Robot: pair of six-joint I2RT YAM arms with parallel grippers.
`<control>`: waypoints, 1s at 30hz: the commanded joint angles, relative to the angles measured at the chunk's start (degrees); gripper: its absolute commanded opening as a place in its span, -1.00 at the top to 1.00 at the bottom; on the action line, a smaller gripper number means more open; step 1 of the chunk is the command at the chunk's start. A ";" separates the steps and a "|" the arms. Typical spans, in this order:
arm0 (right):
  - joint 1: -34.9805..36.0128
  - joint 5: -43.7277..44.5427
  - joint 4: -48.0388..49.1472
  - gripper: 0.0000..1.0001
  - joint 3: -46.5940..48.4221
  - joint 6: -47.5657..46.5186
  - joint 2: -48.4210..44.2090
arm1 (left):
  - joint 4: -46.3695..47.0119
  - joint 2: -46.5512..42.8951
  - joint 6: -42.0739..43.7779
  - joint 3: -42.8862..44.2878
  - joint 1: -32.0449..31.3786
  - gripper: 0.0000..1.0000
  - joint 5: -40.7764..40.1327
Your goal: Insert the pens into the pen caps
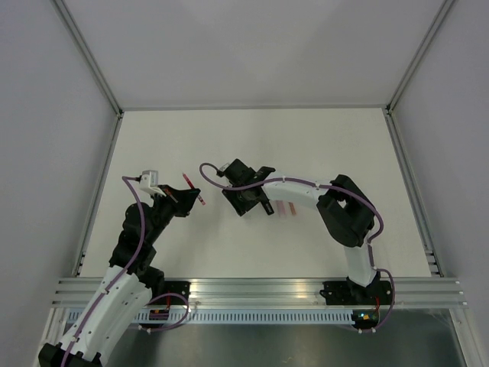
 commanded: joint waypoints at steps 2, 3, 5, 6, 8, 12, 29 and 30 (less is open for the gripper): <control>1.14 2.85 -2.15 0.01 3.61 0.57 2.85 | 2.07 -0.39 -1.02 -0.26 0.02 0.95 -1.09; 1.14 3.72 -2.41 0.02 3.87 0.57 3.64 | 2.07 -0.48 -1.02 -0.26 0.02 0.95 -1.09; 1.22 4.08 -2.77 0.06 4.40 0.57 4.26 | 1.99 -0.39 -1.02 -0.26 0.02 0.95 -1.09; 1.14 4.43 -2.77 0.09 4.49 0.57 4.87 | 2.07 -0.39 -1.02 -0.26 0.02 0.95 -1.09; 1.31 4.43 -2.68 0.16 4.32 0.66 5.14 | 2.07 -0.48 -1.02 -0.26 0.02 0.95 -1.09; 1.75 4.78 -2.94 0.29 4.05 0.57 6.10 | 2.07 -0.48 -1.02 -0.26 0.02 0.95 -1.01; 2.28 8.12 -3.21 1.00 4.14 0.30 3.83 | 2.95 1.01 -0.23 -0.08 0.02 0.95 0.93; 2.02 8.12 -2.94 1.00 3.79 0.57 2.69 | 3.13 1.19 -0.14 -0.08 0.02 0.95 1.19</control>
